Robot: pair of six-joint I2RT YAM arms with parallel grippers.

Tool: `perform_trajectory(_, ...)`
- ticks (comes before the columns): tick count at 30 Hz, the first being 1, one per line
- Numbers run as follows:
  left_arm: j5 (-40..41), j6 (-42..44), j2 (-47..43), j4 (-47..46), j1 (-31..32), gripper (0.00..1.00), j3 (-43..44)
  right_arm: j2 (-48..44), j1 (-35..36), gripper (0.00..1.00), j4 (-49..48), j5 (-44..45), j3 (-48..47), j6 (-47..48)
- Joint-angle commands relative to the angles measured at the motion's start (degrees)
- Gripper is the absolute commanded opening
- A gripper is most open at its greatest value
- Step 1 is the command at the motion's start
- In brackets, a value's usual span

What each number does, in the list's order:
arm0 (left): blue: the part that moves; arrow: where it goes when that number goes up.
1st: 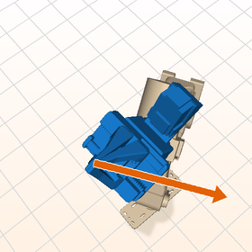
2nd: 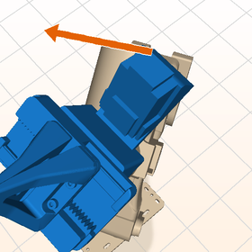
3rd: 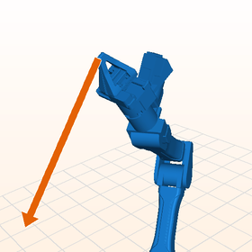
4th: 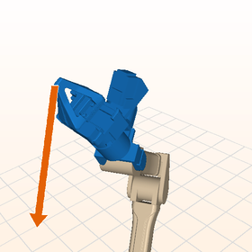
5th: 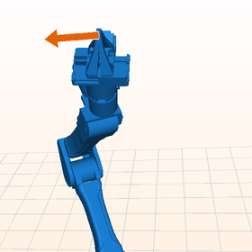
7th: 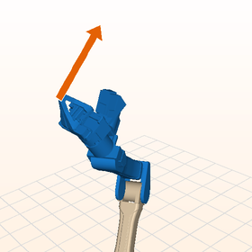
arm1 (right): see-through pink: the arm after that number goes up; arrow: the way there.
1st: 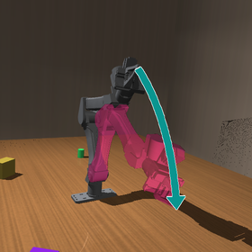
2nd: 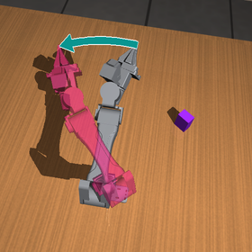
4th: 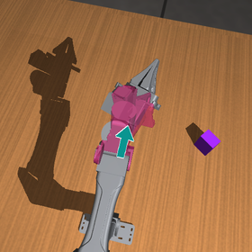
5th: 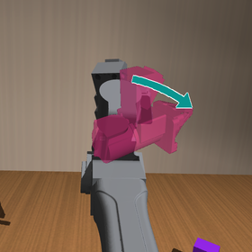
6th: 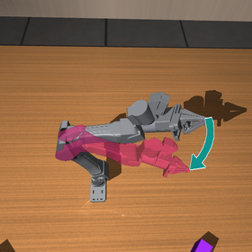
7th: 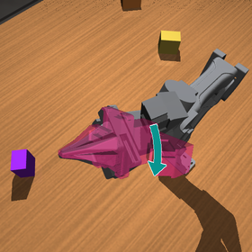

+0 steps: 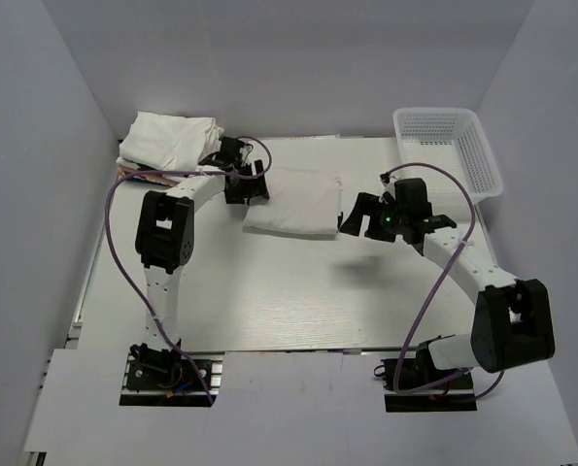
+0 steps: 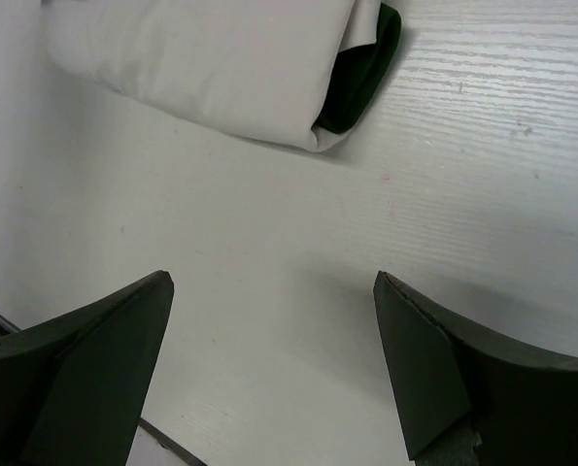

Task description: Fold and stack the t-shirts

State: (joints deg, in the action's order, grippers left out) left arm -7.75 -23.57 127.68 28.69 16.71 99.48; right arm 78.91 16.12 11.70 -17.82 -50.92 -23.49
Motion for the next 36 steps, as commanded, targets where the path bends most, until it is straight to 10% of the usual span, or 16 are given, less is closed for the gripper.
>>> perform_trajectory(1,-4.0,1.7,0.1,2.1,1.3,0.78,-2.3,-3.6,-0.4,0.90,1.9,4.1,1.3,1.4)
perform_trajectory(10,-6.4,-0.2,-3.1,-4.6,3.7,0.50,-16.2,-6.6,-0.4,0.90,3.8,10.0,4.1,2.0)
perform_trajectory(13,-7.5,-0.2,-0.8,-4.6,4.2,0.00,-13.2,-7.0,-0.4,0.90,3.3,10.2,4.6,2.2)
perform_trajectory(36,33.1,45.6,-15.6,-7.8,0.9,0.00,3.9,-7.6,-0.4,0.90,0.5,21.5,5.9,4.6)
